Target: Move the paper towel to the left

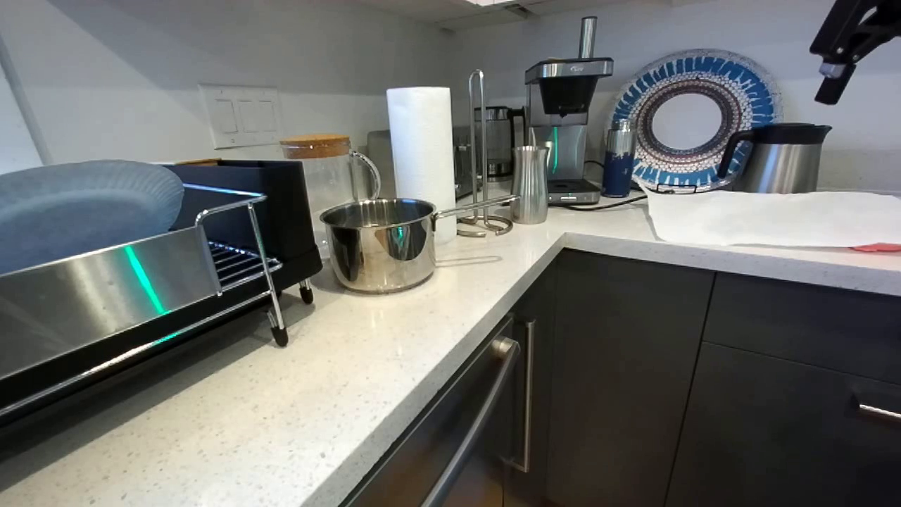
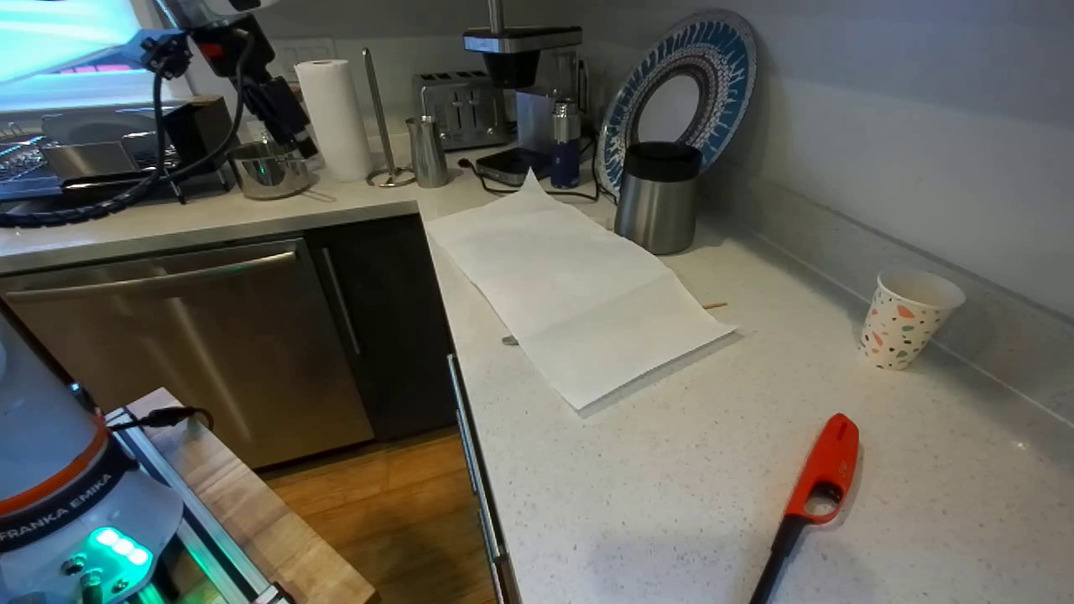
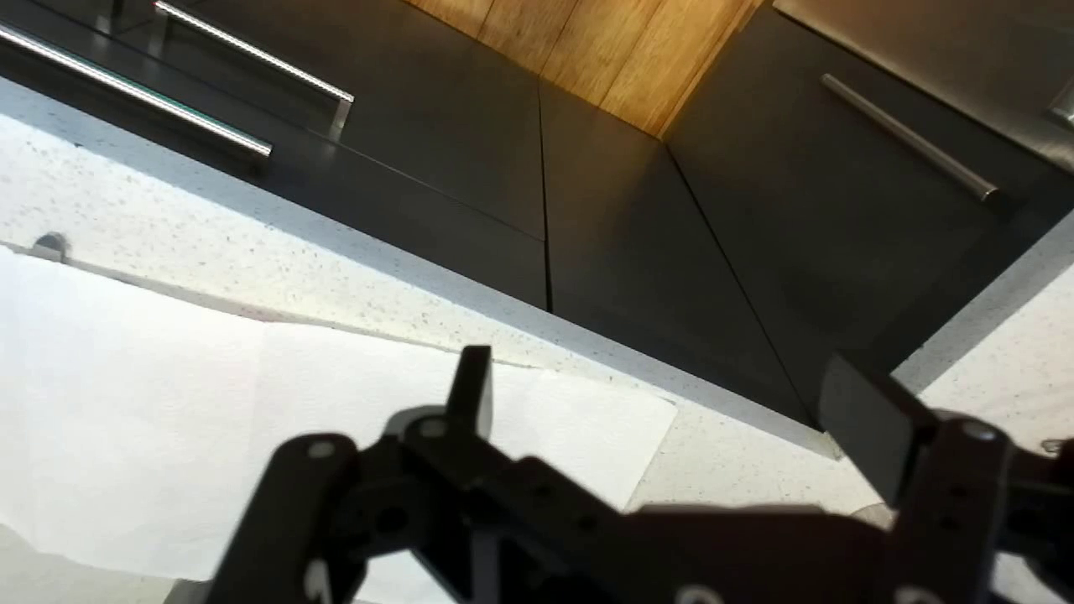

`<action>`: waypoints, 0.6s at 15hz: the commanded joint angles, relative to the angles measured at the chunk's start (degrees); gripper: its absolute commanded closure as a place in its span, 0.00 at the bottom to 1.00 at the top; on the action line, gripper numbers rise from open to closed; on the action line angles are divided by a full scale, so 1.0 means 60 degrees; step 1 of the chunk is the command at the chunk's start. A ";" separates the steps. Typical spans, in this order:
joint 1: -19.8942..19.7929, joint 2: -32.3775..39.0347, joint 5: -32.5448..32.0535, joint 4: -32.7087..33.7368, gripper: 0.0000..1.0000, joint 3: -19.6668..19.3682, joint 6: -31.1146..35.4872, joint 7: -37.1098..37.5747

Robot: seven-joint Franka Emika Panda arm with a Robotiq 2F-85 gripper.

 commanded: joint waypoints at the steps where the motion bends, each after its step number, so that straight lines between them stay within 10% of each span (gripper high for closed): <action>1: 0.0038 0.0008 -0.0031 0.0015 0.00 -0.0034 -0.0015 0.0021; 9: 0.0008 0.0661 0.0069 0.0181 0.00 -0.0267 0.0631 -0.0246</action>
